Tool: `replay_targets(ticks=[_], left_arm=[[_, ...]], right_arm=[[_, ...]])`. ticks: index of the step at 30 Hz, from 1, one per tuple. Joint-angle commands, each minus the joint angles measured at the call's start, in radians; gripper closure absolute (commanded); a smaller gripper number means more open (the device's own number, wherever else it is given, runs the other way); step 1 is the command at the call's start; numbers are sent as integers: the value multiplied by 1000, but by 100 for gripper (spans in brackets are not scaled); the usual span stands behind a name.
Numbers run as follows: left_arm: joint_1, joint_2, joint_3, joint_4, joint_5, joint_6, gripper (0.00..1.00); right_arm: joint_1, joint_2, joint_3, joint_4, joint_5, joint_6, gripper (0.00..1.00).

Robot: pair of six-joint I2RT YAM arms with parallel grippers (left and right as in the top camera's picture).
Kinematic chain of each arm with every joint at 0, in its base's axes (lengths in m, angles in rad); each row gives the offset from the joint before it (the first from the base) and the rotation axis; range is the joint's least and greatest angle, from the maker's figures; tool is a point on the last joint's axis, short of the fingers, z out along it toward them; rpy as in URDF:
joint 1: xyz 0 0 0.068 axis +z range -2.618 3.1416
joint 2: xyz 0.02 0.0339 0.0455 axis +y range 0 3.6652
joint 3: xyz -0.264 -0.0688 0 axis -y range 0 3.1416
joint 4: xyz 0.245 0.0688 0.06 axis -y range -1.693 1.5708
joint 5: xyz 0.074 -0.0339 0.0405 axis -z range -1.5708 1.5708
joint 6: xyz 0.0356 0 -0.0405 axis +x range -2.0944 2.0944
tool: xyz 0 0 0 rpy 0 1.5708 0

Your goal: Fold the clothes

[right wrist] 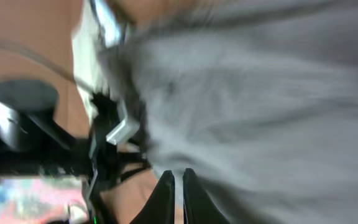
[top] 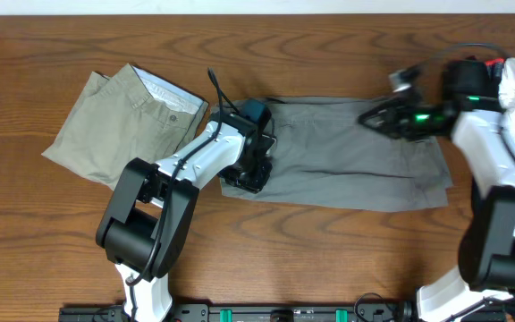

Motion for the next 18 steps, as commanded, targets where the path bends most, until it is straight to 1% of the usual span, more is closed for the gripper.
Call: replay_targets(ticks=[1, 4, 7, 9, 10, 12, 14, 15, 16, 18], left_arm=[[8, 62, -24, -25, -79, -5, 69], [8, 61, -24, -25, -79, -5, 69], [8, 61, -24, -26, -79, -5, 69], [8, 61, -24, -25, -79, -5, 69], [8, 61, -24, -24, -79, -5, 69], [8, 61, -24, -25, -79, -5, 69], [8, 61, -24, -30, -79, -5, 69], [8, 61, -24, -34, -79, -5, 69], [8, 61, -24, -39, -79, -5, 69], [8, 61, -24, -52, -79, -5, 69]], right_arm=[[125, 59, -49, 16, 27, -27, 94], [206, 112, -66, 60, 27, 5, 94], [274, 187, -67, 134, 27, 89, 94], [309, 243, -67, 226, 26, 222, 94], [325, 275, -67, 297, 26, 306, 94], [344, 335, -67, 459, 28, 425, 94], [351, 400, -67, 624, 67, 595, 94], [349, 425, -67, 680, 95, 666, 95], [343, 452, -67, 741, 127, 730, 95], [326, 491, -67, 833, 180, 799, 95]])
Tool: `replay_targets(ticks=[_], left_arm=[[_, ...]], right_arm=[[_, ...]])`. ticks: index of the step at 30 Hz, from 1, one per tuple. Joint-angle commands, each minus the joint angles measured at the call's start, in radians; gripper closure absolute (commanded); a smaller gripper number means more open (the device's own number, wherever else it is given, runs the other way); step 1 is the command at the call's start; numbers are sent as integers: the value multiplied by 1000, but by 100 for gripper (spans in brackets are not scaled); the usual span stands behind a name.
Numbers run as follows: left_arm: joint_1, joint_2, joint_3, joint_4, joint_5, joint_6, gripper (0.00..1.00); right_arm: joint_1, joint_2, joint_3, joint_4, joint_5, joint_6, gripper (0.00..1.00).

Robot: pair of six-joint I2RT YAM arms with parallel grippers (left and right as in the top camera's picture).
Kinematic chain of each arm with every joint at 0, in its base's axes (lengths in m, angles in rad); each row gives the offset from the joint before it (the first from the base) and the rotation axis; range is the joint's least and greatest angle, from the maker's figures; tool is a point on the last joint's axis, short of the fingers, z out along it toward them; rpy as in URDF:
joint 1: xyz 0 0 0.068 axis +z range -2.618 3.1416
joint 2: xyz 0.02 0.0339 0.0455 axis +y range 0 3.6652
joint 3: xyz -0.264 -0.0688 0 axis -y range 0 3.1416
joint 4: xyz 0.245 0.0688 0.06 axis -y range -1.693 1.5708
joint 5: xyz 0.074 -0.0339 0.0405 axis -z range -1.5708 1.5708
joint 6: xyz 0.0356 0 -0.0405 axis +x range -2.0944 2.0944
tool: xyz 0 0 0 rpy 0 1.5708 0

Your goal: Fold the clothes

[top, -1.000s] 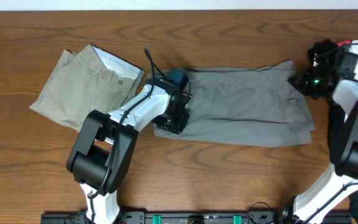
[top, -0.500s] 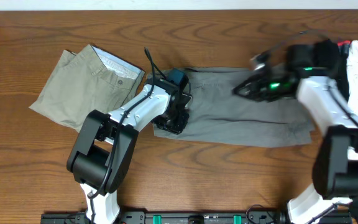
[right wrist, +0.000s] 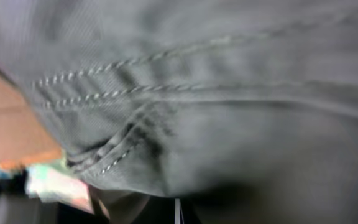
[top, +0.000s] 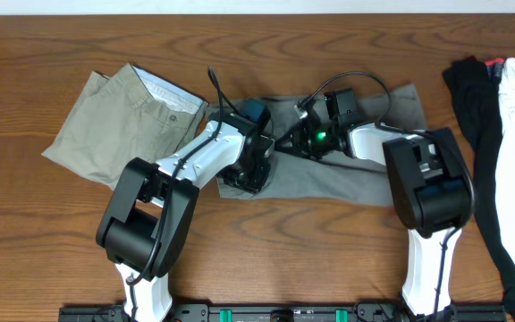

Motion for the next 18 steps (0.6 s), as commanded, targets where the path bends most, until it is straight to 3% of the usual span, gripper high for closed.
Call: replay_targets(ticks=[1, 9, 18], left_arm=[[8, 60, -28, -36, -57, -4, 69], [8, 60, -29, -52, -58, 0, 69], [8, 60, -28, -53, -58, 7, 69]], right_arm=[[-31, 97, -1, 89, 211, 268, 95], [-191, 108, 3, 388, 167, 270, 94], [-504, 106, 6, 390, -39, 173, 98]])
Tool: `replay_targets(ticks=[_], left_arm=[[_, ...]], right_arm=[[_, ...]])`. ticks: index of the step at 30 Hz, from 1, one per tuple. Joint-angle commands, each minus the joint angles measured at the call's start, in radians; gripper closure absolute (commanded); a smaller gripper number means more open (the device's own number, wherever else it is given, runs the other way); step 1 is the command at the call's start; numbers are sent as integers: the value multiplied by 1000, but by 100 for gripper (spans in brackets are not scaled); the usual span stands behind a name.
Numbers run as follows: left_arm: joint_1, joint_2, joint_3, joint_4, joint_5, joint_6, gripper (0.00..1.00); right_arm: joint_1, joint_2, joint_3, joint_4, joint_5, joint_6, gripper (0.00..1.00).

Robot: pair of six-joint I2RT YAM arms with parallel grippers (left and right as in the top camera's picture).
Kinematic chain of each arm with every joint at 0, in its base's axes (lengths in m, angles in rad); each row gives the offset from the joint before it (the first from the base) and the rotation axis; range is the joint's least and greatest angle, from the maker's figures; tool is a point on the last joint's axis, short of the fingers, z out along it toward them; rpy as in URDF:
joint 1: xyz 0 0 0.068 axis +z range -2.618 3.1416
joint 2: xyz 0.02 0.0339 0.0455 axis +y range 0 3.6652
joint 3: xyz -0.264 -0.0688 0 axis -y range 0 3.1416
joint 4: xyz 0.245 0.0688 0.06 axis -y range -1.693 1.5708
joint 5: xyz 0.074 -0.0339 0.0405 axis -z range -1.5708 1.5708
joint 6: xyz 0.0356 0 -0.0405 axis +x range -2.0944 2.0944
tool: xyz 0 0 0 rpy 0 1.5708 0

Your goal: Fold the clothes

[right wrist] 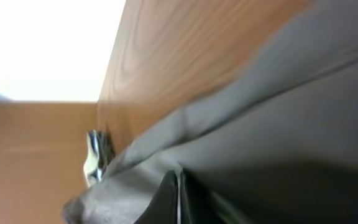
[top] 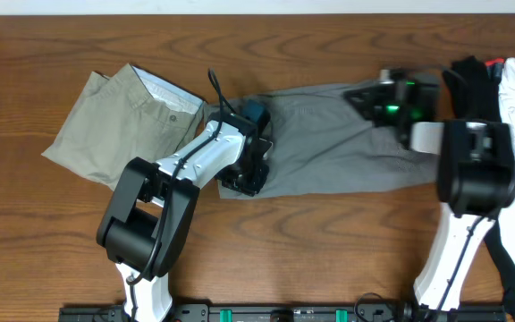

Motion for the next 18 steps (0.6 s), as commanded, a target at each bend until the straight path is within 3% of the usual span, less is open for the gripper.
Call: replay_targets(ticks=[1, 6, 11, 18], left_arm=[[8, 55, -30, -20, -51, 6, 69], [10, 14, 3, -35, -51, -13, 69], [39, -118, 86, -42, -51, -95, 69], [171, -375, 155, -29, -74, -211, 55]], right_arm=[[-121, 27, 2, -17, -107, -72, 99], [-257, -5, 2, -40, -263, -101, 98], [-301, -114, 2, -116, -306, -184, 98], [-299, -391, 2, -167, -217, -244, 98]])
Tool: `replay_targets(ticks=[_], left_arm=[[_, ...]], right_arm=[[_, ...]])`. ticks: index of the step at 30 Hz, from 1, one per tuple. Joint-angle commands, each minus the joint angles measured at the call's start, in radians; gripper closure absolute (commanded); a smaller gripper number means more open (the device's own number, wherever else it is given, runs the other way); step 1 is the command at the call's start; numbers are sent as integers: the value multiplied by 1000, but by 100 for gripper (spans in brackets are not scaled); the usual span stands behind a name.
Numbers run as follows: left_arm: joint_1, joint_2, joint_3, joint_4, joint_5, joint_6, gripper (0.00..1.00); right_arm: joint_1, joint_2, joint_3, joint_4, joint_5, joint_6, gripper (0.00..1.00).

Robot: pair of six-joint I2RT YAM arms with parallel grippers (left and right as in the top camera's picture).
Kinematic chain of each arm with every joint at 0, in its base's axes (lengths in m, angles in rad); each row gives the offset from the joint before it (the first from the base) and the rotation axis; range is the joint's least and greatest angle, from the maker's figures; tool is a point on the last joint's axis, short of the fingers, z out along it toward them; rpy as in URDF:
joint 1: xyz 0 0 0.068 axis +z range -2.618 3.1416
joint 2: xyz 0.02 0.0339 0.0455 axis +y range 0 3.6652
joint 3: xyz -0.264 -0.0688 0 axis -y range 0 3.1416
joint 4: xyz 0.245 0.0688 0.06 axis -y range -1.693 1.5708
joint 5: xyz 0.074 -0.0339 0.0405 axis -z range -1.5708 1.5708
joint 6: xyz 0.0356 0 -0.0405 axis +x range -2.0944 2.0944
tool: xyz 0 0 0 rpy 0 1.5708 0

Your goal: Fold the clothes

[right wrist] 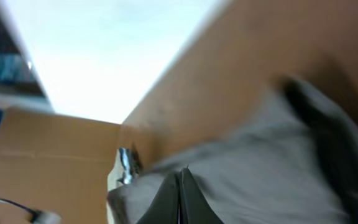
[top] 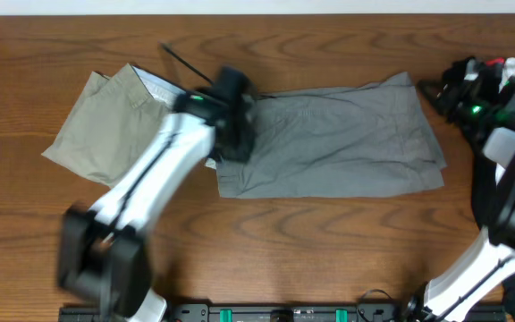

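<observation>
A grey garment (top: pixel 338 143) lies spread flat across the middle of the table. Over its left end hangs my left gripper (top: pixel 236 134), blurred by motion, so its jaws cannot be read. Just off the garment's upper right corner is my right gripper (top: pixel 433 91). In the right wrist view the right gripper (right wrist: pixel 180 173) has its fingers pressed together with nothing between them, and the grey garment (right wrist: pixel 260 180) lies beyond the tips.
Folded khaki trousers (top: pixel 114 121) lie at the left. A black garment (top: pixel 461 72) and a white one are heaped at the right edge, close behind the right gripper. Bare wood runs along the front.
My right gripper has moved right, off the grey garment's upper right corner toward the black heap. The left arm has shifted up and left from the garment's left end. The garment lies flatter.
First the left gripper pressed the grey garment's left end while the right, shut, stood at its upper right. Then the right gripper was at the middle, near the left one. Then it was back at the upper right corner. Now both are off the spread garment.
</observation>
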Motion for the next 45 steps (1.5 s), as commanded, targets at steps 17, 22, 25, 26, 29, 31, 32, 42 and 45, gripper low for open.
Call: replay_targets(ticks=[17, 22, 25, 26, 29, 31, 32, 42, 45], left_arm=[[340, 3, -51, -31, 217, -144, 36], [339, 139, -51, 28, 217, -131, 35], [333, 212, -51, 58, 222, -114, 35], [332, 237, -51, 70, 236, -95, 35], [328, 296, -51, 106, 301, -77, 36], [323, 330, -51, 137, 351, -51, 35], [319, 342, -51, 148, 366, -50, 35], [259, 364, -51, 208, 433, 100, 34], [240, 380, -51, 218, 434, 99, 34]], right_arm=[[284, -562, 6, -1023, 779, -441, 66], [392, -505, 6, -1112, 784, -503, 59], [449, -463, 6, -1134, 798, -502, 55], [463, -451, 6, -1135, 798, -502, 55], [508, -412, 6, -1130, 803, -502, 53], [528, -387, 6, -1128, 817, -502, 53], [533, -378, 6, -1129, 821, -502, 53], [536, -344, 6, -1128, 824, -502, 53], [536, -344, 6, -1128, 834, -502, 53]])
